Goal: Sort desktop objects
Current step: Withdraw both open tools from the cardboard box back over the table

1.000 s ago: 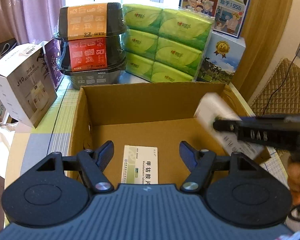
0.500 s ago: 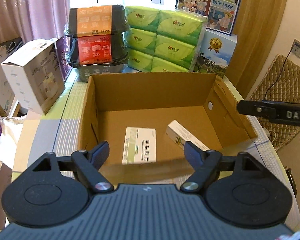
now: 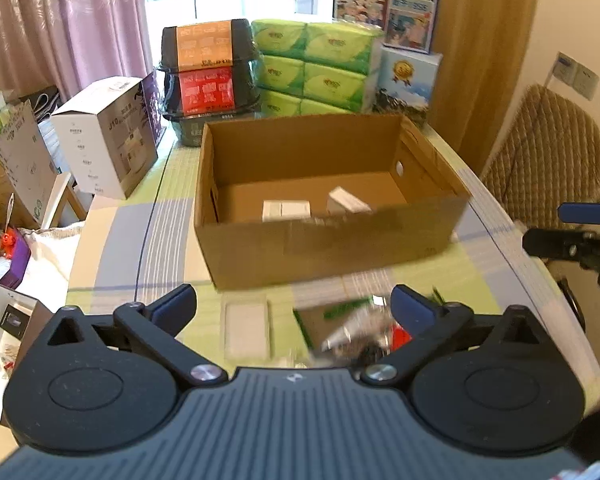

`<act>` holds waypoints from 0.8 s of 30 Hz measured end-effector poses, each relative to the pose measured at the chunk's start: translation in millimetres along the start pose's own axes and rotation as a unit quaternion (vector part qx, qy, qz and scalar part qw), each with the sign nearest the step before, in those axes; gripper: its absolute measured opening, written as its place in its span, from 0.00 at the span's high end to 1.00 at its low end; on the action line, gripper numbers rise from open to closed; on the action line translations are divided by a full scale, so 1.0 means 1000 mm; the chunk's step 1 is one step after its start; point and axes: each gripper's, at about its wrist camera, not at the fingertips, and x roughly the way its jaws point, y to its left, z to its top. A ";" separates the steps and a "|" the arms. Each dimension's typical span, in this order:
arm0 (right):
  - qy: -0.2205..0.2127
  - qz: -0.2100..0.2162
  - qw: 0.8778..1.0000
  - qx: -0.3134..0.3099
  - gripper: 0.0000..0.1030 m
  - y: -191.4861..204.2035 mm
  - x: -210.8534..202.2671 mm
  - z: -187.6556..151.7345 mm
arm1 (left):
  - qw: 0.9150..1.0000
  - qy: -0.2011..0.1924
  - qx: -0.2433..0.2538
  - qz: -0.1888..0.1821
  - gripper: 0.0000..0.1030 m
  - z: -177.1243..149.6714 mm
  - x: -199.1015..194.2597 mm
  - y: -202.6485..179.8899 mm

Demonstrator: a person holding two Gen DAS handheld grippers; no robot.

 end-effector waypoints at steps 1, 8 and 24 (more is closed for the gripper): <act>0.006 0.001 1.000 -0.011 0.02 0.004 -0.004 -0.010 | 1.000 0.003 0.006 0.000 0.01 -0.007 -0.005 -0.001; 0.042 0.009 0.995 -0.088 0.02 0.025 -0.024 -0.073 | 0.998 0.017 0.051 0.012 0.01 -0.057 -0.034 -0.004; 0.074 0.020 0.988 -0.133 0.02 0.014 -0.036 -0.125 | 0.994 0.054 0.099 0.007 0.01 -0.128 -0.048 0.021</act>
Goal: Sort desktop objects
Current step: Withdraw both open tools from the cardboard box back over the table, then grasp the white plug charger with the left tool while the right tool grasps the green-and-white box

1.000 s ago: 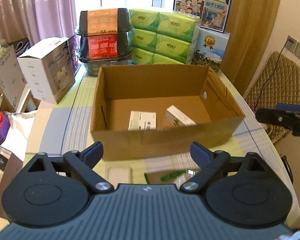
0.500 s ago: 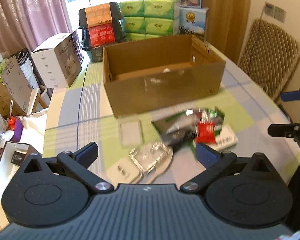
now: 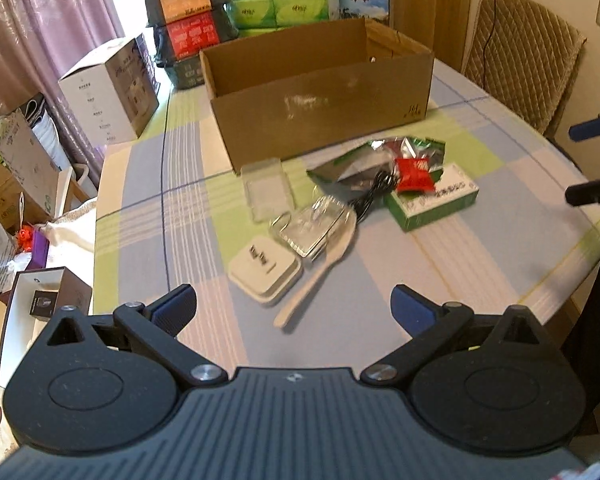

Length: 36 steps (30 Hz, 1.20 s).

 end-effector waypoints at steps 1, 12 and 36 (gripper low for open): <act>0.001 0.000 1.000 -0.002 0.02 0.000 0.000 0.000 | 1.000 0.002 0.000 0.001 0.01 -0.002 0.001 0.002; 0.023 0.004 1.000 -0.015 0.02 -0.008 0.020 -0.004 | 1.000 0.020 0.005 -0.007 0.01 -0.008 0.023 0.015; 0.077 0.047 0.994 -0.064 0.02 -0.033 0.119 0.022 | 0.996 0.052 0.061 -0.031 0.02 0.013 0.113 0.047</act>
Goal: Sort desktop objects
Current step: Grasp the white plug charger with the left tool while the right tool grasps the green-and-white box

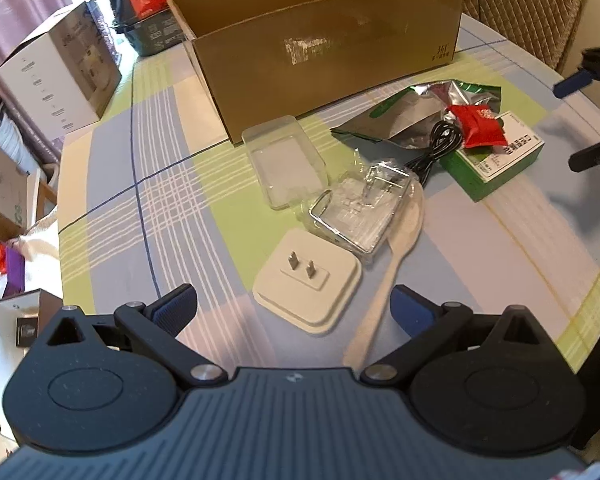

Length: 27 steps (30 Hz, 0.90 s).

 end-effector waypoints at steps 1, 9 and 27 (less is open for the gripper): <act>0.003 0.003 1.000 -0.009 0.02 0.001 0.004 0.002 | 1.000 0.000 0.003 0.000 0.03 0.001 0.003 0.002; 0.031 0.011 0.996 -0.079 0.02 0.010 0.038 0.020 | 0.998 0.015 0.047 -0.026 0.13 0.006 0.029 0.010; 0.083 0.035 0.994 -0.066 0.33 0.021 0.070 0.031 | 0.995 0.026 0.062 -0.076 0.37 0.018 0.059 0.001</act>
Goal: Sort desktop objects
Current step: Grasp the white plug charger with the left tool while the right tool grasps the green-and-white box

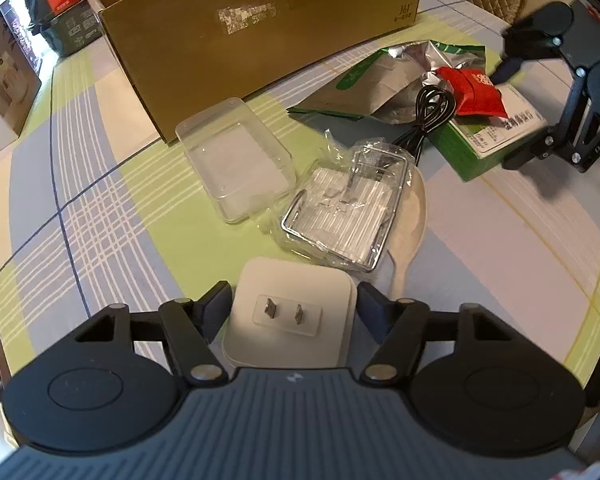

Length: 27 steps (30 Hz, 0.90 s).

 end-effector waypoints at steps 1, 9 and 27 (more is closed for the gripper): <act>0.003 -0.001 1.000 0.001 0.35 0.002 -0.002 -0.002 | 1.000 0.001 -0.004 0.004 0.38 0.000 -0.001 -0.001; 0.013 -0.003 0.998 0.069 0.47 0.019 -0.026 -0.032 | 0.998 0.008 -0.051 0.019 0.38 -0.023 -0.015 -0.012; -0.044 -0.002 0.985 0.166 0.33 0.027 -0.022 -0.038 | 0.995 -0.008 -0.092 0.047 0.37 -0.054 -0.031 -0.021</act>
